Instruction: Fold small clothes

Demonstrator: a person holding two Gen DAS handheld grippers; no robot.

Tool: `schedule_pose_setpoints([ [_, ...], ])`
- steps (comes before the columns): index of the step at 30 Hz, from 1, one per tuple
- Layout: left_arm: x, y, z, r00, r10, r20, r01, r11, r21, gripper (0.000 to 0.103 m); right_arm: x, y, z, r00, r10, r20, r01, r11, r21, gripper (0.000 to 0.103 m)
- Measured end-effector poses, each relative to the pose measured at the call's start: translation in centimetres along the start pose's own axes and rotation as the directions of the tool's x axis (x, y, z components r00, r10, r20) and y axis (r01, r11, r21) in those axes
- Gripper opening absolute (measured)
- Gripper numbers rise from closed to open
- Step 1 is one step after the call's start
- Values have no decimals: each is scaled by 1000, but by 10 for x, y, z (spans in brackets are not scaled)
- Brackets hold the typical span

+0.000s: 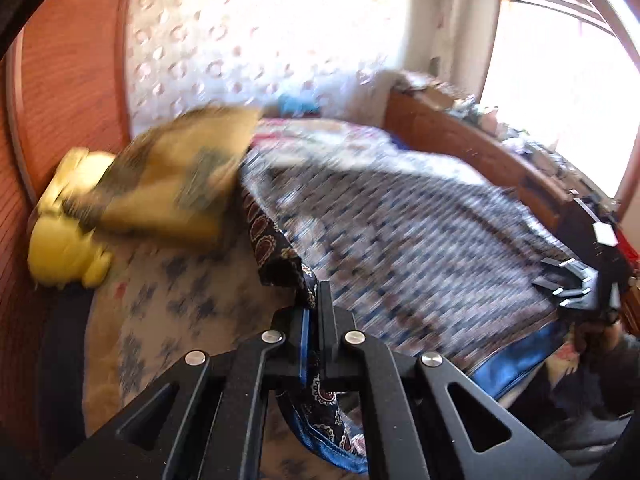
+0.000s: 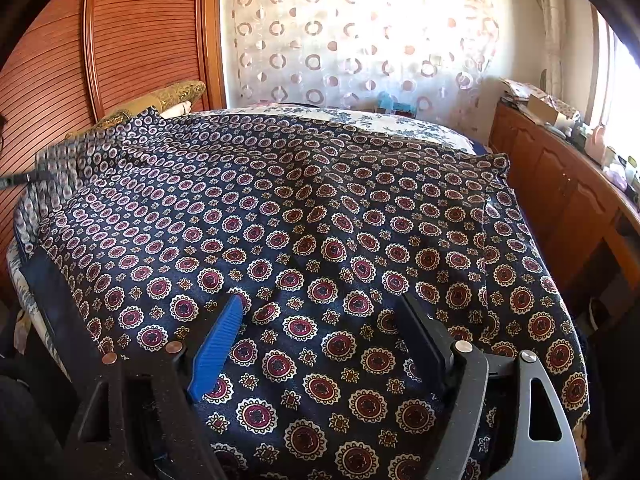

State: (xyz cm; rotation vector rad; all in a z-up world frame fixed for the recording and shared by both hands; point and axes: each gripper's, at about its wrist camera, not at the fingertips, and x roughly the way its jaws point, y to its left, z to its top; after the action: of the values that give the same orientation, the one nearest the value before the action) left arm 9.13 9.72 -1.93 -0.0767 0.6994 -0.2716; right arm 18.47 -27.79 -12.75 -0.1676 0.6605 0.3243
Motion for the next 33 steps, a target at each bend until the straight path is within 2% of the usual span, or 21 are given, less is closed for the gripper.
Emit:
schedule_pose_setpoints([
  [4,4,-43,35,996,-86,31,84,994,63,4,-2,-9,4,1000,12,-12,-12,999,37,80],
  [7,13,-85,57,987,-160,33,154,979,130,4,-10,-24,3,1000,13,0,-13,997,82,80],
  [11,30,-151,77,964,-265,-3,259,939,225,4,-26,-47,-2,1000,7,20,-10,992,126,80],
  [16,54,-223,92,935,-348,-66,350,883,313,4,-52,-76,-12,998,-12,55,3,986,165,80],
  [24,78,-304,110,900,-410,-145,433,809,398,4,-81,-100,-29,995,-60,77,45,983,181,80],
  [29,93,-316,103,905,-378,-197,426,800,423,4,-87,-104,-37,994,-68,80,51,978,204,80],
  [31,97,-314,103,901,-377,-214,433,801,413,15,-88,-107,-40,994,-74,78,56,976,209,80],
  [33,96,-307,99,910,-360,-203,413,814,408,38,-86,-113,-42,994,-75,76,57,974,219,80],
])
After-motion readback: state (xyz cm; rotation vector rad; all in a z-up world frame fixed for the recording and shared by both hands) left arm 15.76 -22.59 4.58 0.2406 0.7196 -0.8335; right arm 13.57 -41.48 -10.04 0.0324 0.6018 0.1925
